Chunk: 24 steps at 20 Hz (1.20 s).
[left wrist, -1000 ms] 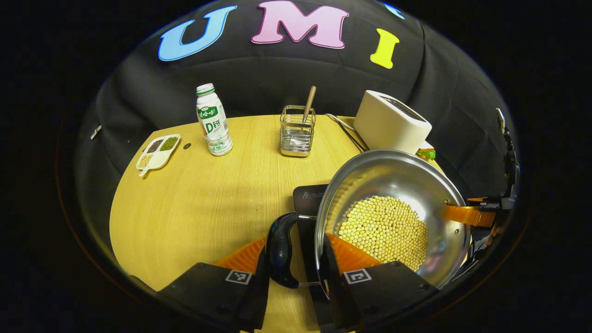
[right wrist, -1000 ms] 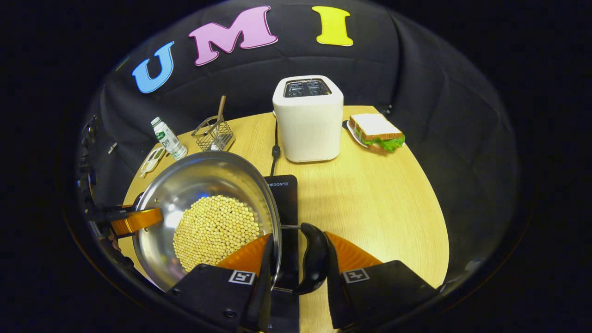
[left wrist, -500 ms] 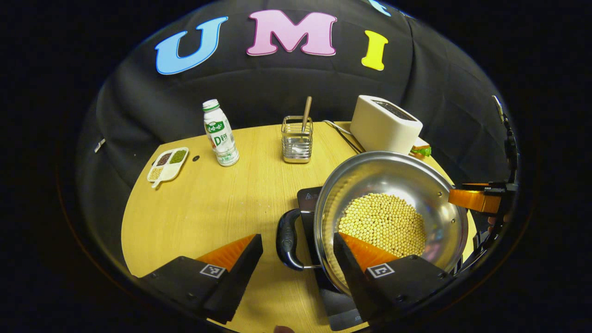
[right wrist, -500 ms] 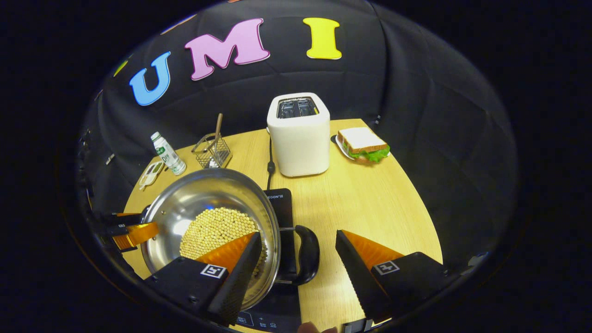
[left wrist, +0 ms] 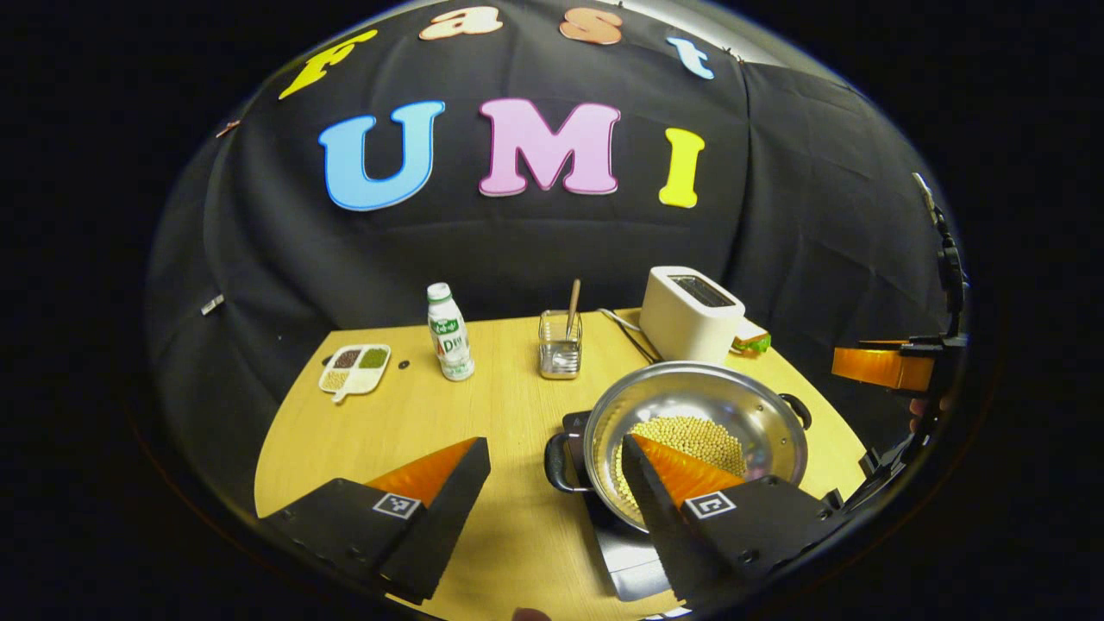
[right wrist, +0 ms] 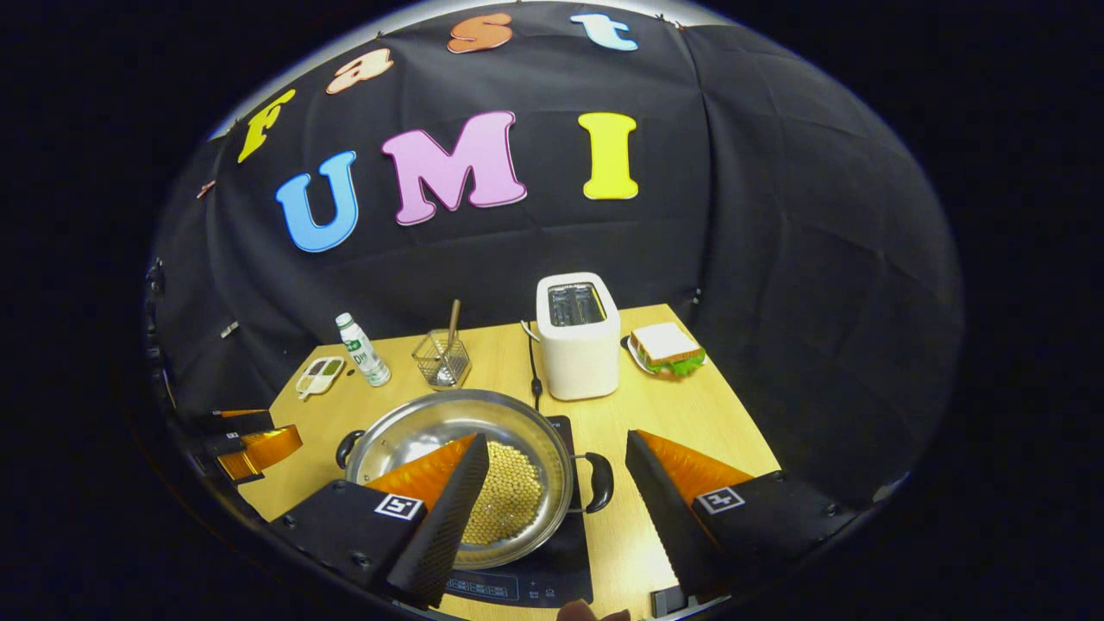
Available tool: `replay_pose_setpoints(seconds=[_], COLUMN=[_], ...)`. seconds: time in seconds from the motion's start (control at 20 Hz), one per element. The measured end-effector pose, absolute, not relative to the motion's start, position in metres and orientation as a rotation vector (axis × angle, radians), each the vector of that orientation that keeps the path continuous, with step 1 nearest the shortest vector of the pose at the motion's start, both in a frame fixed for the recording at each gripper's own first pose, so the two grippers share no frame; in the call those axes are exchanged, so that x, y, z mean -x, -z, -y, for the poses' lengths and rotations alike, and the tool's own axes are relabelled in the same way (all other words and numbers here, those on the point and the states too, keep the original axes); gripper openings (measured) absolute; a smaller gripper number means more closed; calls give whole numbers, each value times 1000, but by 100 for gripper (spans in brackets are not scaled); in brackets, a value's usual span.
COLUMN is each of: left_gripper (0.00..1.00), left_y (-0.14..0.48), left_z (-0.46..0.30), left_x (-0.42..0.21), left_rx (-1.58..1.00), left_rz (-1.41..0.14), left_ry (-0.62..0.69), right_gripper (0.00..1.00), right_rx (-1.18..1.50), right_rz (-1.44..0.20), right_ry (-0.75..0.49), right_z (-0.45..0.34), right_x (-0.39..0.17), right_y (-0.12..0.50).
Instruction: First push the handle of the pot to place it horizontally, then grasp the pot with both hands and set it on the induction cooktop.
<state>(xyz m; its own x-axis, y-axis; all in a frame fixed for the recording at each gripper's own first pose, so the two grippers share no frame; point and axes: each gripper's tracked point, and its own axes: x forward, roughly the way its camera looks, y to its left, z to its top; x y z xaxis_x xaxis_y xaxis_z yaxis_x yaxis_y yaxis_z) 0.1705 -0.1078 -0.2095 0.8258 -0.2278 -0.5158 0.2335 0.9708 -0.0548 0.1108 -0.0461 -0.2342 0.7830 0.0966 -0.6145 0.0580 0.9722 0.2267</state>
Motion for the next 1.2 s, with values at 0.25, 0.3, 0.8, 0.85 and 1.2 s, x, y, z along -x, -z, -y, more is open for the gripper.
replay_pose_setpoints(seconds=[0.25,0.3,0.8,0.85,1.2], left_gripper=[95,95,95,95,95], left_y=[147,137,44,36,-10], left_z=[85,81,32,27,-2], left_x=[-153,-148,-113,-110,-93], left_rx=[-14,-11,93,103,67], left_rz=[-396,-377,-155,-131,10], left_ry=[227,223,175,169,139], right_gripper=[99,98,98,98,100], right_rx=[-187,-180,-202,-196,-102], right_rz=[-518,-483,-183,-157,-52], right_ry=[-16,-18,-31,-29,-28], right_z=[38,35,0,-2,-12], right_x=[-100,-98,-82,-80,-66], right_y=[162,148,25,17,-9])
